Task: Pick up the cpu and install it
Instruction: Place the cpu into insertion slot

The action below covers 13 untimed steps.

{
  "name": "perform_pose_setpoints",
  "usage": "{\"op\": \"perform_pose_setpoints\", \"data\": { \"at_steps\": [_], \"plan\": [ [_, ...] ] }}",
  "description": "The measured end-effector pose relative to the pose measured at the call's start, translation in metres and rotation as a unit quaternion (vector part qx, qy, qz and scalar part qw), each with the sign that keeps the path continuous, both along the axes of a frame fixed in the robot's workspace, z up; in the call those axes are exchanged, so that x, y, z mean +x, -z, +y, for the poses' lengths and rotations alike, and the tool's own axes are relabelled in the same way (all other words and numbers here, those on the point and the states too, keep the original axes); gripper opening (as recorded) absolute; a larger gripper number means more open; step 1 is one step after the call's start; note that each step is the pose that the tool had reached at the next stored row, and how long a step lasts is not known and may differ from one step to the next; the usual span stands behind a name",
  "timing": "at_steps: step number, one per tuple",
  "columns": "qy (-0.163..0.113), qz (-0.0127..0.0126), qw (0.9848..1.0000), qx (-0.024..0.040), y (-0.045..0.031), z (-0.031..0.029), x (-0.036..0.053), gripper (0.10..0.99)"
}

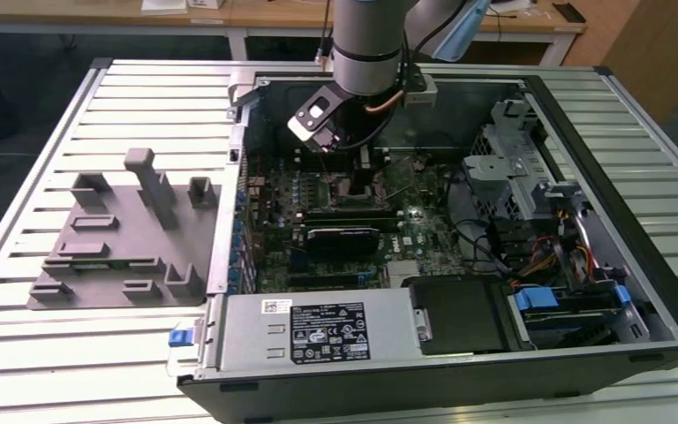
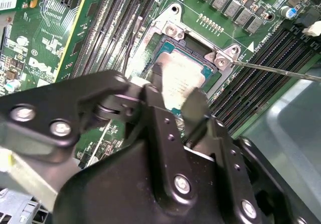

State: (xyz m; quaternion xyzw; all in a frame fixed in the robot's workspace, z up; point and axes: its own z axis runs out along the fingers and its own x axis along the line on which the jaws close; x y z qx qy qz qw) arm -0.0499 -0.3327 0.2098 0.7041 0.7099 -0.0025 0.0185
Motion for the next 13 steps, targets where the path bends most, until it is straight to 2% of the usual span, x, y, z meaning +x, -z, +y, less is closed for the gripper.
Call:
{"op": "perform_pose_setpoints", "data": {
  "at_steps": [1, 2, 6, 8, 9, 10, 13],
  "plan": [
    [0.000, 0.0000, 1.0000, 0.0000, 0.0000, 0.0000, 0.0000, 0.416],
    [0.000, 0.0000, 1.0000, 0.0000, -0.0001, 0.0000, 0.0000, 0.416],
    [0.000, 0.0000, 1.0000, 0.0000, -0.0002, 0.0000, 0.0000, 0.184],
    [0.000, 0.0000, 1.0000, 0.0000, -0.0003, 0.0000, 0.0000, 0.184],
    [0.000, 0.0000, 1.0000, 0.0000, -0.0003, 0.0000, 0.0000, 0.122],
    [0.000, 0.0000, 1.0000, 0.0000, -0.0003, 0.0000, 0.0000, 0.106],
    [0.000, 0.0000, 1.0000, 0.0000, -0.0004, 0.0000, 0.0000, 0.106]
  ]
}}
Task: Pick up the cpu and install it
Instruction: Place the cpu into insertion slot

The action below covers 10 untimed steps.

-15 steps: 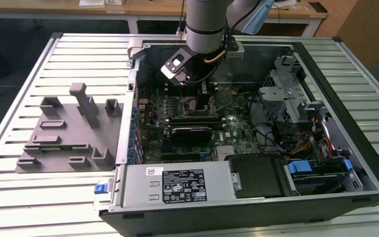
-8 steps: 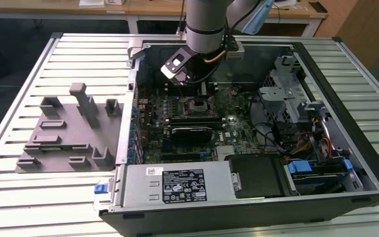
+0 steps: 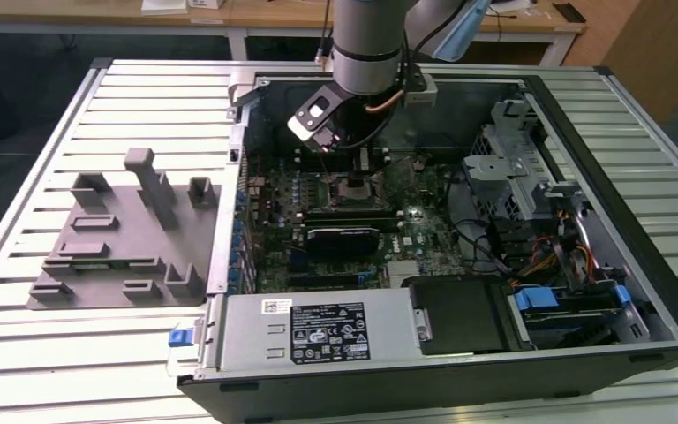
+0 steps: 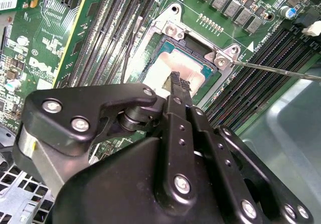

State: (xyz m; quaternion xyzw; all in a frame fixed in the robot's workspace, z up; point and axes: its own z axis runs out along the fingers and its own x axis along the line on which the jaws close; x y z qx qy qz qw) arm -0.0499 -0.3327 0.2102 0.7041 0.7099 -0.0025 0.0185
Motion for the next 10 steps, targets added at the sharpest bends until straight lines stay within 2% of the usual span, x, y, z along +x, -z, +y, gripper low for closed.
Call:
{"op": "perform_pose_setpoints", "data": {
  "at_steps": [7, 10],
  "plan": [
    [0.000, 0.0000, 1.0000, -0.0001, 0.0008, 0.0000, 0.0000, 0.106],
    [0.000, -0.0010, 1.0000, 0.0000, 0.0032, 0.0000, 0.0000, 0.106]
  ]
}}
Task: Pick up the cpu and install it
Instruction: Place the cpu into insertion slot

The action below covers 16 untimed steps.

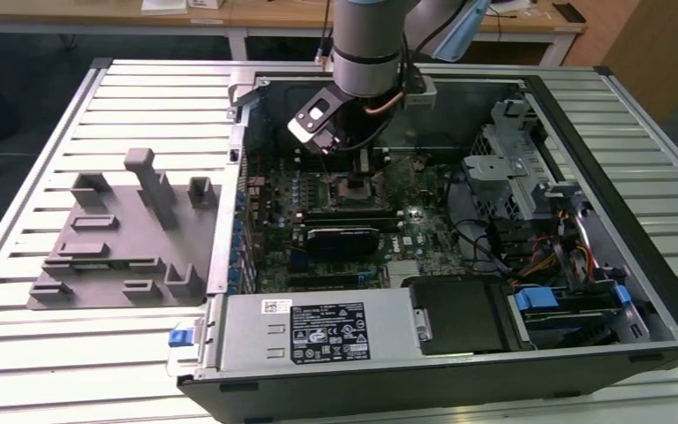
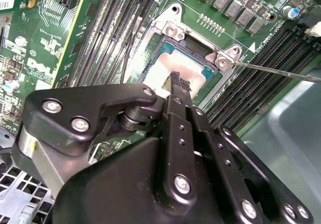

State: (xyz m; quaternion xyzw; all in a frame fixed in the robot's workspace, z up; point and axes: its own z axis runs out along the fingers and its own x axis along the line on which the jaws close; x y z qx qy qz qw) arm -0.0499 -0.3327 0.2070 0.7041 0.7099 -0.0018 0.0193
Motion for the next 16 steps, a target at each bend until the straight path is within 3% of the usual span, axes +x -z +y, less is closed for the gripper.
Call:
{"op": "perform_pose_setpoints", "data": {
  "at_steps": [5, 16],
  "plan": [
    [0.000, -0.0029, 1.0000, 0.0001, 0.0036, -0.0005, 0.0000, 0.106],
    [0.000, -0.0027, 1.0000, 0.0001, 0.0085, -0.0007, -0.0001, 0.106]
  ]
}}
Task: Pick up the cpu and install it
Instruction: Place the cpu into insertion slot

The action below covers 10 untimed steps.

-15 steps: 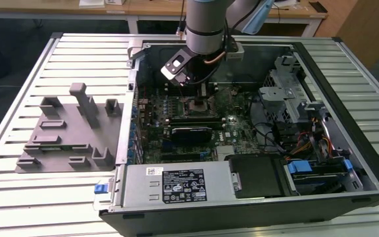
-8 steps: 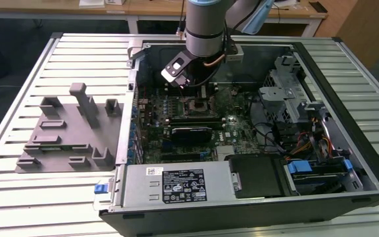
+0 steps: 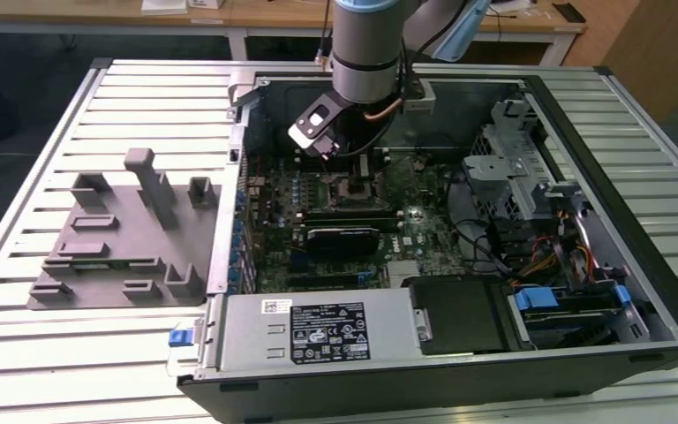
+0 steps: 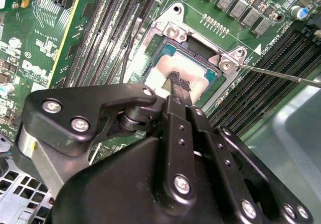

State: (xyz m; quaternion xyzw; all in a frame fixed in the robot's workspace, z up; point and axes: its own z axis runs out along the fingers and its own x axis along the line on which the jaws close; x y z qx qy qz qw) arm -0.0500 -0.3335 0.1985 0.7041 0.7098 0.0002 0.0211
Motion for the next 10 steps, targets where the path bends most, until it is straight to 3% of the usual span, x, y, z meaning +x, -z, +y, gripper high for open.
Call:
{"op": "perform_pose_setpoints", "data": {
  "at_steps": [6, 10],
  "plan": [
    [0.000, -0.0004, 1.0000, 0.0005, 0.0008, 0.0001, 0.0001, 0.106],
    [0.000, -0.0005, 1.0000, 0.0008, -0.0039, 0.0003, 0.0002, 0.106]
  ]
}}
